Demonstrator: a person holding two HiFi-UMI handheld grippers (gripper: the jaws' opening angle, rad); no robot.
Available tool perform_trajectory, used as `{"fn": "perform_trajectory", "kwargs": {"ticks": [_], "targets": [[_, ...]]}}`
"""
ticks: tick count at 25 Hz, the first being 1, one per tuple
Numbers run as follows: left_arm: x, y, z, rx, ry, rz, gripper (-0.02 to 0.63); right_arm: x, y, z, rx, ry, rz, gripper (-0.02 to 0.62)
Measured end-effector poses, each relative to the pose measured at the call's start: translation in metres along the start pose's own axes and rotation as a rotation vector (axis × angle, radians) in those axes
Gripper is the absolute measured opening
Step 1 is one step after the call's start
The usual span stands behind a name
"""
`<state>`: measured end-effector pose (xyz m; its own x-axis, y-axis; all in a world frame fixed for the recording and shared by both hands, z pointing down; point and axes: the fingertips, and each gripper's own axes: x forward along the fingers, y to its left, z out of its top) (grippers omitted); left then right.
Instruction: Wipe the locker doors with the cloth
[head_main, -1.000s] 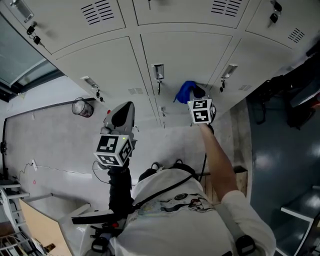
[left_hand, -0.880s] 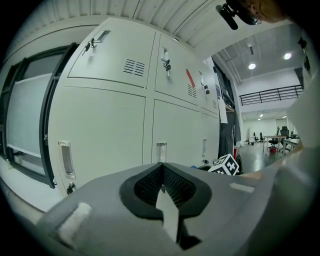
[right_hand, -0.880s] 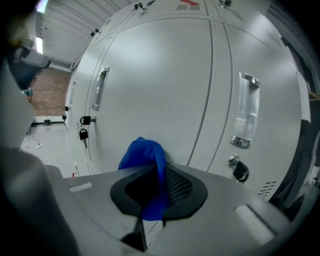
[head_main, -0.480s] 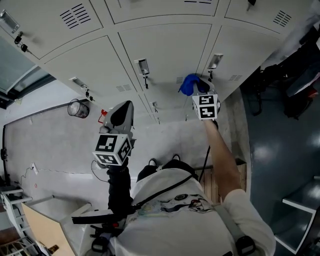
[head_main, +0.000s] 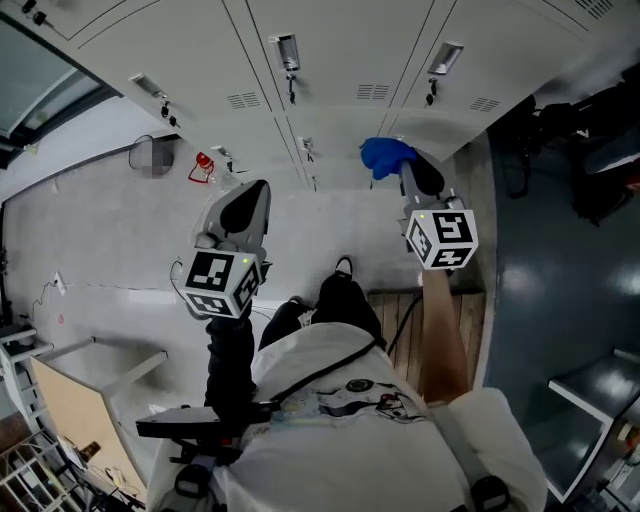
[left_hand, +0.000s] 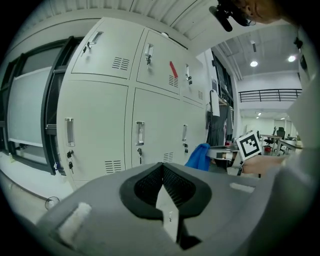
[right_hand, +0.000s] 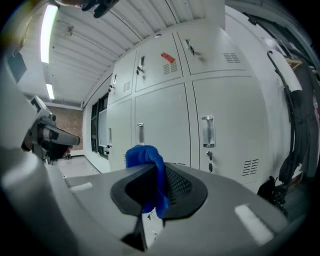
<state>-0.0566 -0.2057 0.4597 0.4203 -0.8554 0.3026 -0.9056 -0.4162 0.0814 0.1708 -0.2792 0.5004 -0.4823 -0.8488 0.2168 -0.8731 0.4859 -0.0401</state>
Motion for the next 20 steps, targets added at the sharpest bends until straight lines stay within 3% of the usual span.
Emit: {"fn": "perform_trajectory", "kwargs": {"ticks": [5, 8, 13, 20], "targets": [[-0.061, -0.010, -0.008, 0.007, -0.054, -0.023, 0.000, -0.075, 0.064, 0.024, 0.005, -0.080, 0.001, 0.038], [-0.114, -0.012, -0.025, 0.037, -0.063, -0.023, 0.000, -0.120, 0.108, 0.033, -0.008, -0.113, -0.027, 0.038], [-0.209, -0.004, -0.046, 0.009, -0.096, -0.003, 0.000, -0.193, 0.178, 0.029, 0.038, -0.142, -0.089, 0.038], [-0.283, -0.033, -0.064, -0.011, -0.115, -0.045, 0.000, -0.273, 0.232, 0.038, 0.032, -0.159, -0.135, 0.038]]}}
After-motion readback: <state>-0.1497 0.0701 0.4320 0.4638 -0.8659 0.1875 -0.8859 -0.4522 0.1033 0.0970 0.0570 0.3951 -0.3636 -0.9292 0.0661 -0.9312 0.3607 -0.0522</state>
